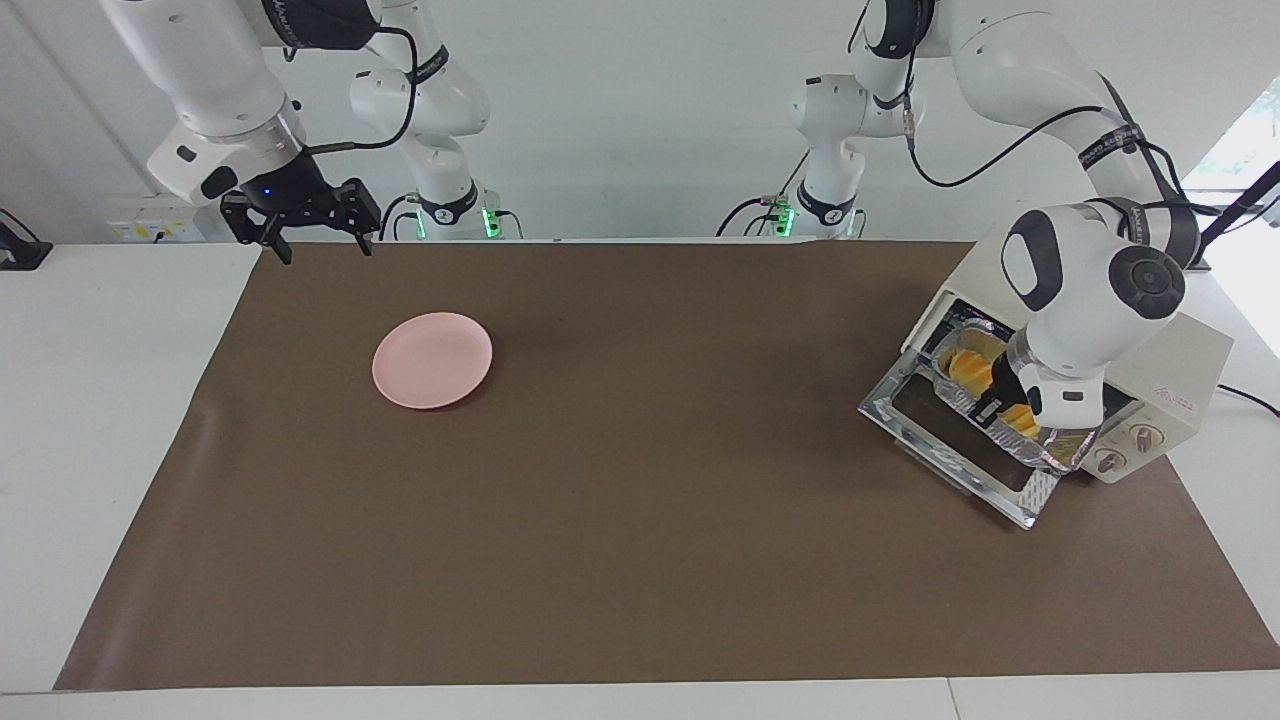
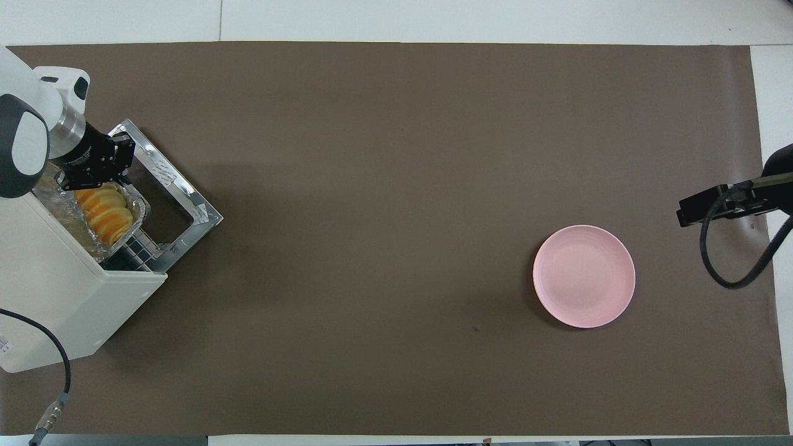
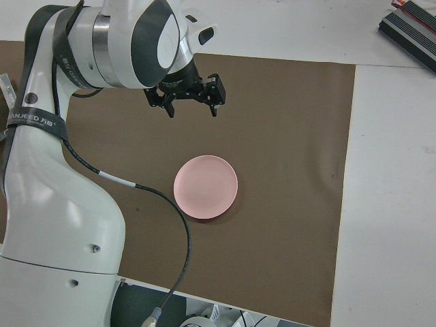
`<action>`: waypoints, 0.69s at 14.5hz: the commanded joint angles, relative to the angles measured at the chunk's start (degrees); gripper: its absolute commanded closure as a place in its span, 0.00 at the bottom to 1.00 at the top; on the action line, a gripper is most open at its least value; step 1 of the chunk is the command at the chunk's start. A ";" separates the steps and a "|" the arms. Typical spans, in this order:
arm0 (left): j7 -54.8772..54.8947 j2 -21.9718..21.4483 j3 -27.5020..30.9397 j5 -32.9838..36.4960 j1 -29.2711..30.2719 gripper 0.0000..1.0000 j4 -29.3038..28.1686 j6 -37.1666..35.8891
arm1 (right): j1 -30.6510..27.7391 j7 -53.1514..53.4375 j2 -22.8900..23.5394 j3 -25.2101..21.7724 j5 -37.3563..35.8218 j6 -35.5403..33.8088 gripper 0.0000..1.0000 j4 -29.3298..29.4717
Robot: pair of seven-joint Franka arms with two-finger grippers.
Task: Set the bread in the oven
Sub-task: 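Push the tray deeper into the oven and open the left gripper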
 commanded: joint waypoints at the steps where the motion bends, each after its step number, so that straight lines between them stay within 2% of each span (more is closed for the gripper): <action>1: 0.19 -3.18 -0.01 0.80 0.79 1.00 -3.94 0.31 | -0.97 0.91 -0.72 0.69 0.36 -0.55 0.00 -0.61; 6: 0.20 -4.49 -0.01 2.56 2.72 1.00 -5.69 0.65 | -0.97 0.91 -0.72 0.69 0.36 -0.55 0.00 -0.61; 7: 0.28 -4.67 -0.01 2.65 2.72 0.96 -6.39 1.35 | -0.97 0.91 -0.72 0.69 0.36 -0.55 0.00 -0.61; 8: 0.28 -4.76 -0.10 2.65 2.72 0.75 -6.57 1.88 | -0.97 0.91 -0.72 0.69 0.36 -0.55 0.00 -0.61; 9: 0.28 -4.76 -0.10 2.65 2.72 0.41 -6.58 2.24 | -0.97 0.91 -0.72 0.69 0.36 -0.55 0.00 -0.61; 10: 0.20 -4.76 -0.10 2.65 2.64 0.38 -6.49 2.33 | -0.97 0.91 -0.72 0.69 0.36 -0.55 0.00 -0.61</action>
